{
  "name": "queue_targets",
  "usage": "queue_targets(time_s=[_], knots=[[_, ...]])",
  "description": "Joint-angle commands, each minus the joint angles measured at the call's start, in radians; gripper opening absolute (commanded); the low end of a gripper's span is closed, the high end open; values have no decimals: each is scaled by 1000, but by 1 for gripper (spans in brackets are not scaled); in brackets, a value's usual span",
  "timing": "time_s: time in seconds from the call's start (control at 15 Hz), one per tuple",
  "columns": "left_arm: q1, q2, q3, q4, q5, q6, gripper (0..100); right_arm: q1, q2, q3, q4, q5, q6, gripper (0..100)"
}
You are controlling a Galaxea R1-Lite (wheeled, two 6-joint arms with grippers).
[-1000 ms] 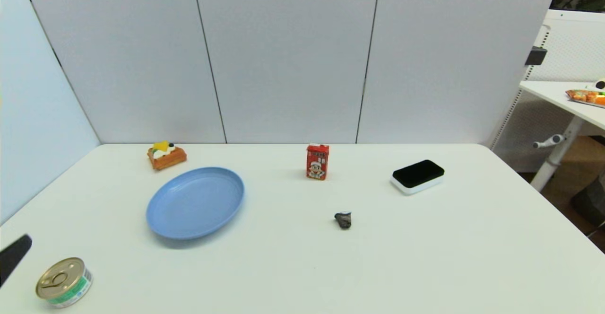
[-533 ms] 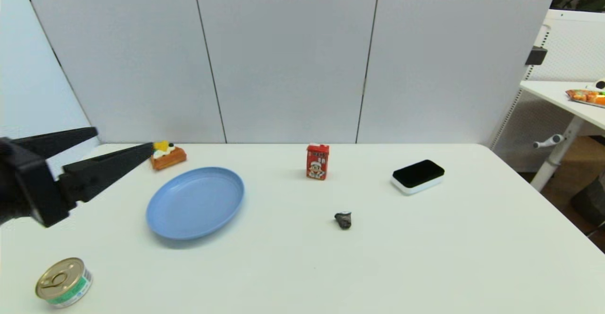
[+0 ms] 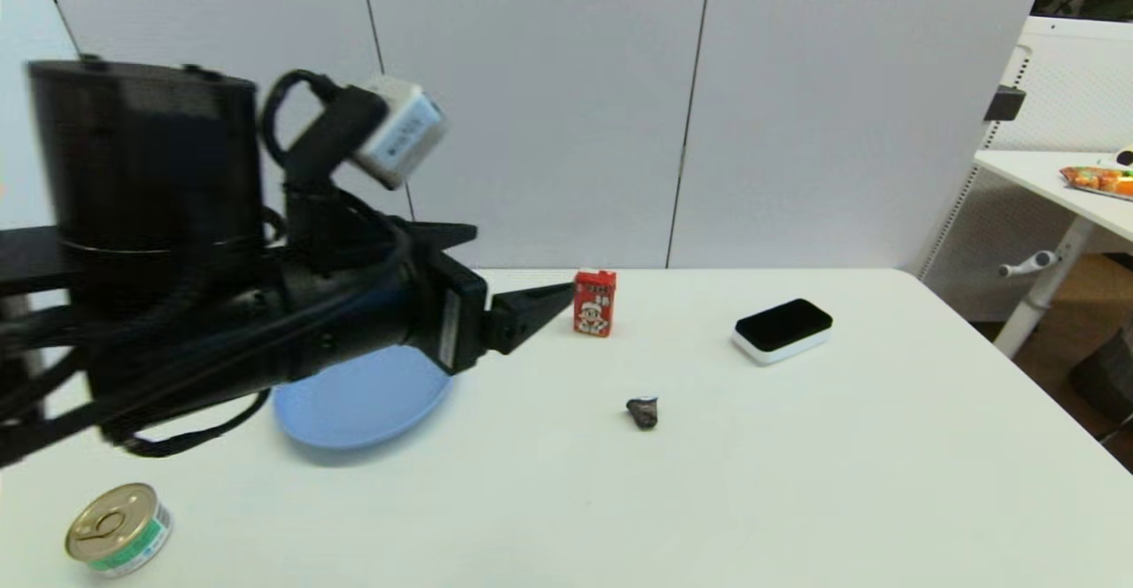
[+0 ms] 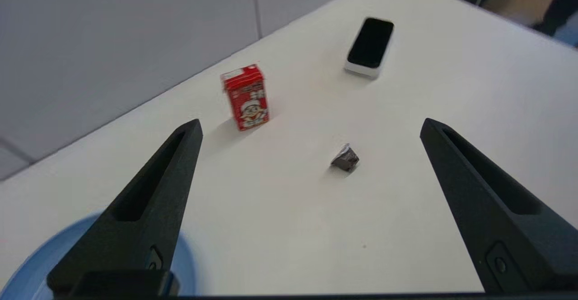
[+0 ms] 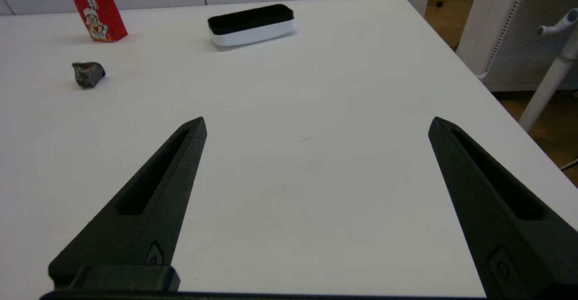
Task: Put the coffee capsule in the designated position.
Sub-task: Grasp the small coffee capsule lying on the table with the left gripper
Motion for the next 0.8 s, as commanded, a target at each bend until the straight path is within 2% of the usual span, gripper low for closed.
queue_targets(time_s=[0.07, 0.33, 0.6, 0.8], knots=[[-28, 235, -60, -37, -114, 154, 100, 1, 1, 0, 0, -1, 0, 100], [0, 338, -57, -103, -235, 235, 100, 1, 1, 0, 0, -1, 0, 100], [15, 473, -81, -212, -306, 301, 100, 1, 1, 0, 0, -1, 0, 100], [38, 530, -84, -228, -369, 357, 100, 1, 1, 0, 0, -1, 0, 100]])
